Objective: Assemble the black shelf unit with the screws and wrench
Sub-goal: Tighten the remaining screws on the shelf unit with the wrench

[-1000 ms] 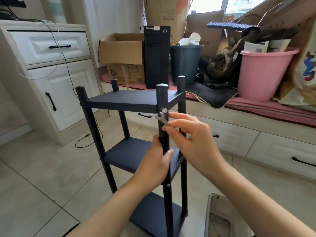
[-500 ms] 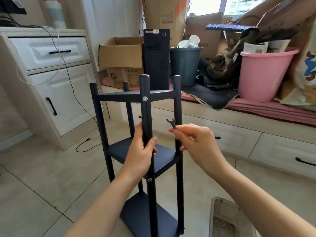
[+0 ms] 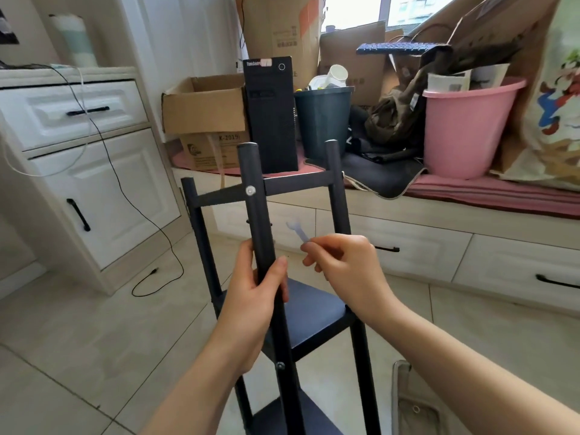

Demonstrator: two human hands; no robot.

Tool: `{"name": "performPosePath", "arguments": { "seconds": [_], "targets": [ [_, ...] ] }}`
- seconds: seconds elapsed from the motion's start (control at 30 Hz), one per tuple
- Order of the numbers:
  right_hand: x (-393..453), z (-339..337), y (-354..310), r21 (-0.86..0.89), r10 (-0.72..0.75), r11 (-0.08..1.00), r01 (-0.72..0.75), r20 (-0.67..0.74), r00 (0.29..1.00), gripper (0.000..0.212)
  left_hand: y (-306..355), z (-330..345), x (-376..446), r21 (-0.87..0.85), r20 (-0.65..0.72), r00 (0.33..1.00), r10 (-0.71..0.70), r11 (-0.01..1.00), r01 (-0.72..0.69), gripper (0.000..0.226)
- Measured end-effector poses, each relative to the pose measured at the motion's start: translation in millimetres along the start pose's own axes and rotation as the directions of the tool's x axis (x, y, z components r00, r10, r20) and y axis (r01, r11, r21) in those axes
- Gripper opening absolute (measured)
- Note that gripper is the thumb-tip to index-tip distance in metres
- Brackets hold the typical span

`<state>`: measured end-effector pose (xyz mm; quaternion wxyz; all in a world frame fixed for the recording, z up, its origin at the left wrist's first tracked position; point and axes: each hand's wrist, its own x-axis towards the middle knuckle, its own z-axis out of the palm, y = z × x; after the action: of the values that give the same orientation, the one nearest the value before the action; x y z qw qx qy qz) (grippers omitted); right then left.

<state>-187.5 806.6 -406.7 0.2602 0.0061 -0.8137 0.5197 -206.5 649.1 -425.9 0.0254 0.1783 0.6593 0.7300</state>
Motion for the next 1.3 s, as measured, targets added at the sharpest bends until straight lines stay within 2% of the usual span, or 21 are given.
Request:
{"name": "performPosePath", "arguments": {
  "seconds": [0.47, 0.63, 0.77, 1.13, 1.3],
  "targets": [
    [31.8, 34.8, -23.6, -0.010, -0.040, 0.999, 0.039, -0.045, 0.998, 0.015, -0.2, -23.2, 8.2, 0.014, 0.021, 1.000, -0.004, 1.000, 0.004, 0.017],
    [33.0, 44.2, -26.8, 0.042, -0.036, 0.998, 0.038, -0.049, 0.998, 0.016, 1.3, -25.0, 9.9, 0.036, 0.050, 0.999, -0.002, 0.999, 0.000, 0.021],
    [31.2, 52.2, -24.8, 0.103, -0.022, 0.994, 0.033, -0.109, 0.994, 0.016, 4.4, -30.4, 11.0, 0.038, 0.056, 0.998, -0.014, 0.999, 0.012, 0.023],
    [28.8, 62.4, -22.0, 0.050, -0.115, 0.990, 0.132, -0.260, 0.959, 0.018, 2.9, -31.0, 8.2, 0.056, 0.143, 0.989, -0.024, 0.998, 0.017, 0.027],
    [21.4, 62.6, -20.4, 0.082, -0.104, 0.988, 0.133, -0.291, 0.951, 0.018, 2.1, -29.1, 6.9, 0.057, 0.157, 0.987, -0.018, 0.998, 0.009, 0.027]
  ]
}}
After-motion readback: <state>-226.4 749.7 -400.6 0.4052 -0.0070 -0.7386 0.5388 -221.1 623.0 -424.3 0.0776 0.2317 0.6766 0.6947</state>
